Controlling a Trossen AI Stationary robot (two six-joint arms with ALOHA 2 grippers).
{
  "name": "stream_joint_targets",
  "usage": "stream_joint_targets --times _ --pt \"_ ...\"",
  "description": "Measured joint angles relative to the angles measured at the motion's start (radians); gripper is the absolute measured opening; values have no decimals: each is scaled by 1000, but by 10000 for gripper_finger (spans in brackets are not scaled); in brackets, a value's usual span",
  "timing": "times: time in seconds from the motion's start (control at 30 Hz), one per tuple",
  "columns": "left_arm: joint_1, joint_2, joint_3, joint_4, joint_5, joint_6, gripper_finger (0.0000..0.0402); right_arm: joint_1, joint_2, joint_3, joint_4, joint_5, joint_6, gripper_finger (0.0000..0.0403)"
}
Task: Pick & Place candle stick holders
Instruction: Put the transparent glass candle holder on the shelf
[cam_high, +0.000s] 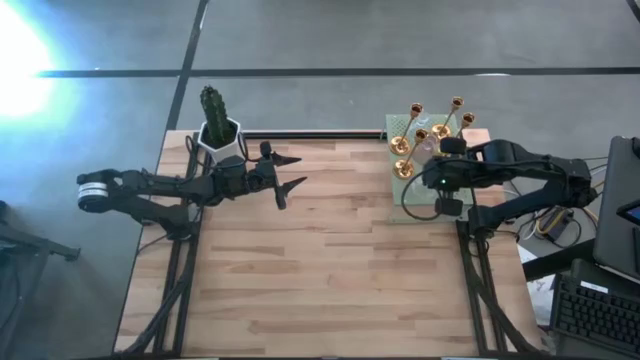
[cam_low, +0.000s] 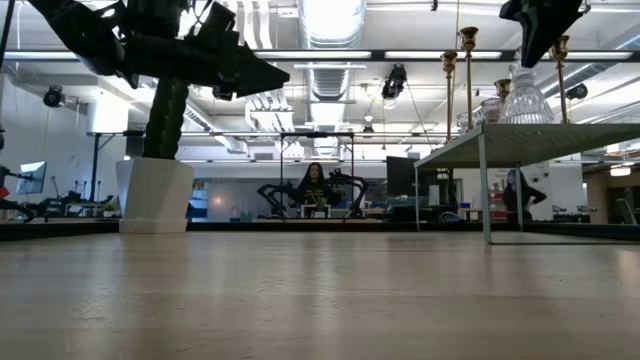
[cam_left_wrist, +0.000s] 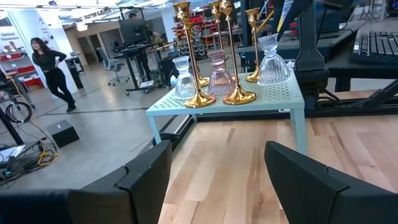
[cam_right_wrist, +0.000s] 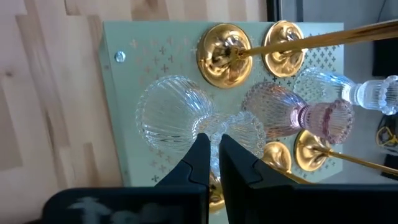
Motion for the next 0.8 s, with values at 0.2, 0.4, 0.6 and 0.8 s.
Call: stream_joint_targets --times 0.2,0.4,0.6,0.8 --pt "1 0 0 0 0 12 262 0 -26 -37 -1 12 -34 8" --pt "1 0 0 0 0 12 262 0 -42 -81 -1 63 -55 8" --pt "1 0 0 0 -1 12 262 0 -44 -91 0 90 -49 8" --pt "0 0 0 0 -1 12 262 0 -44 -94 1 73 -38 8"
